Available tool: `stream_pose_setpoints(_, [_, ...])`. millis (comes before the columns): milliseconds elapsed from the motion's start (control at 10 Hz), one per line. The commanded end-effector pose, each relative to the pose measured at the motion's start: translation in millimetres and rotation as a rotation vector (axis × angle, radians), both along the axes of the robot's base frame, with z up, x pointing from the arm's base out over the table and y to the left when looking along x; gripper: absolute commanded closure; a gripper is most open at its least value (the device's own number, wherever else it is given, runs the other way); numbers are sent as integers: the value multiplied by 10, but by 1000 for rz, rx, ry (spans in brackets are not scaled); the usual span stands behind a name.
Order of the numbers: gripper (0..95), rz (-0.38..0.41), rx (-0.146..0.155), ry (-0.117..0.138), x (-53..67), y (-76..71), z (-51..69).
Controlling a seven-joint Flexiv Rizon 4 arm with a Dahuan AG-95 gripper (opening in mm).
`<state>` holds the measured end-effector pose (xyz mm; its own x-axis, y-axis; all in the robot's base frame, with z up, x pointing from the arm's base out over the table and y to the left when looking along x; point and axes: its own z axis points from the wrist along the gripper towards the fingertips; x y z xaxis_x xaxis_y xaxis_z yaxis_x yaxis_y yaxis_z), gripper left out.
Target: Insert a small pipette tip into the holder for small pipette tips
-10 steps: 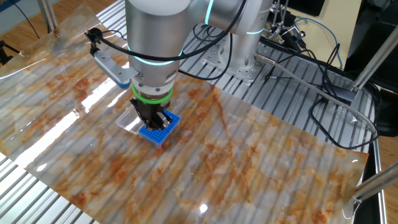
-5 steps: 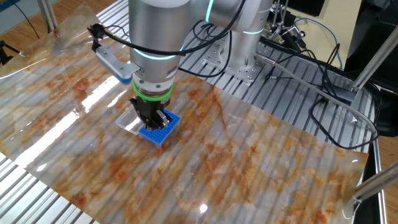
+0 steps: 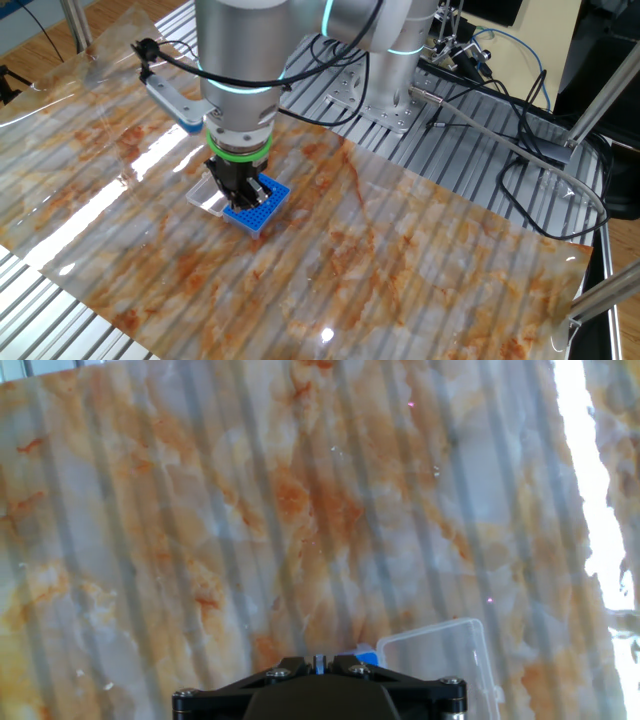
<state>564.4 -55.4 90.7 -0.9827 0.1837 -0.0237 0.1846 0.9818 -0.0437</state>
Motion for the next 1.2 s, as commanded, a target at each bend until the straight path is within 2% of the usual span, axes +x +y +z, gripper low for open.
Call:
stream_pose_setpoints(100, [950, -2, 0, 2, -1, -7, -4])
stream_pose_setpoints(300, [950, -9, 16, 12, 6, -10, -11])
stream_pose_setpoints(700, [950, -14, 27, 24, 8, -11, -14])
stream_pose_setpoints(900, [950, -10, 32, 39, 8, -11, -14])
stream_pose_setpoints(1200, [950, -10, 44, 44, 8, -11, -14])
